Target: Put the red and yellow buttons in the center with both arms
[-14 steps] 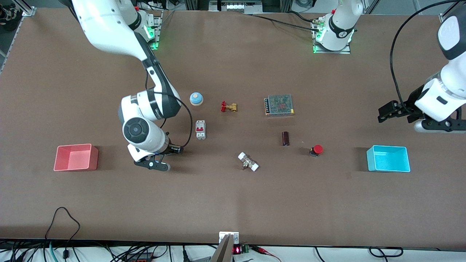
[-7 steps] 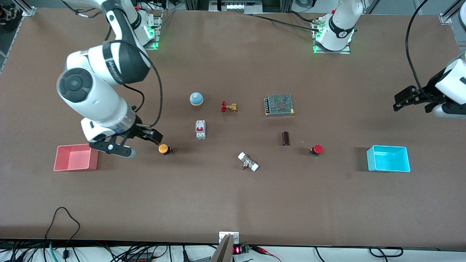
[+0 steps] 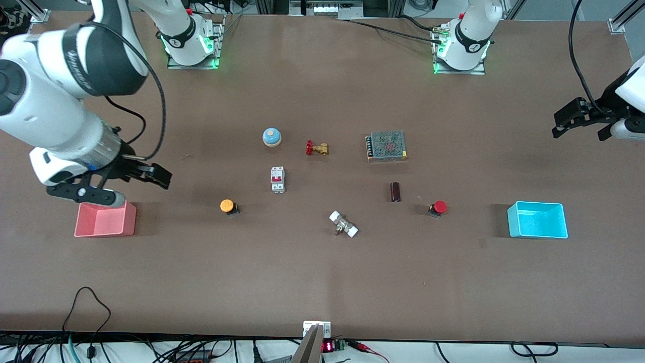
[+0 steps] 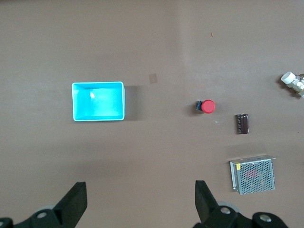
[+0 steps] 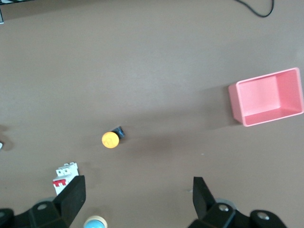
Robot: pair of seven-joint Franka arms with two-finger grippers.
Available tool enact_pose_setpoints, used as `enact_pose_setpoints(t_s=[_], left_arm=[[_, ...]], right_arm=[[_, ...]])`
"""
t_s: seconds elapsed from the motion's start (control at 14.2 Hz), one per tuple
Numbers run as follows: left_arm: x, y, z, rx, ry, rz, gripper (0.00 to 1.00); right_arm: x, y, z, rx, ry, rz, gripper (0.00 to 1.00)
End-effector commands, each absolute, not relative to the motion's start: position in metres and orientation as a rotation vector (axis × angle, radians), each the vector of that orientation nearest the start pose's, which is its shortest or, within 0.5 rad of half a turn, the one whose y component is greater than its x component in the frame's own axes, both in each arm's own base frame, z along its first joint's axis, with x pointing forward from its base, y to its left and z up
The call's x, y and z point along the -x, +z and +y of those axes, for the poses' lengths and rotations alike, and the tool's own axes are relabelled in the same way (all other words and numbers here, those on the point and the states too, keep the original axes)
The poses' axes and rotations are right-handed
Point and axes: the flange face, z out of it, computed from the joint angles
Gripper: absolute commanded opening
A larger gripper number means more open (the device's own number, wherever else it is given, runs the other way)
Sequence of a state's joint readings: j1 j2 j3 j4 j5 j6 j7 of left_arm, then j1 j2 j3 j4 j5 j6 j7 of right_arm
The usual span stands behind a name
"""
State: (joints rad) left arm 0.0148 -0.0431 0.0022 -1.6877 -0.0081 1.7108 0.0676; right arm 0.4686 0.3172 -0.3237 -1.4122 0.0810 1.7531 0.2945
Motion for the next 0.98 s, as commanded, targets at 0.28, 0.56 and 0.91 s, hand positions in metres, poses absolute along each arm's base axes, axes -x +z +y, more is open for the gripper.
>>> enact_pose_setpoints(t_s=[0.28,0.56,0.91], left_arm=[[-0.546,0.604,0.012,3.128,-0.115,0.052,1.0],[-0.547,0.604,0.012,3.13,-0.113,-0.005,1.0],[-0.544,0.603,0.009,3.132,-0.07,-0.061,1.0]], right_arm=[[-0.636,0.569,-0.011,3.115,-0.038,0.045,1.0],[-0.618,0.569,-0.069,3.087,0.069,0.091,1.0],[-0.6,0.588,-0.03,3.181,0.076,-0.024,1.0]])
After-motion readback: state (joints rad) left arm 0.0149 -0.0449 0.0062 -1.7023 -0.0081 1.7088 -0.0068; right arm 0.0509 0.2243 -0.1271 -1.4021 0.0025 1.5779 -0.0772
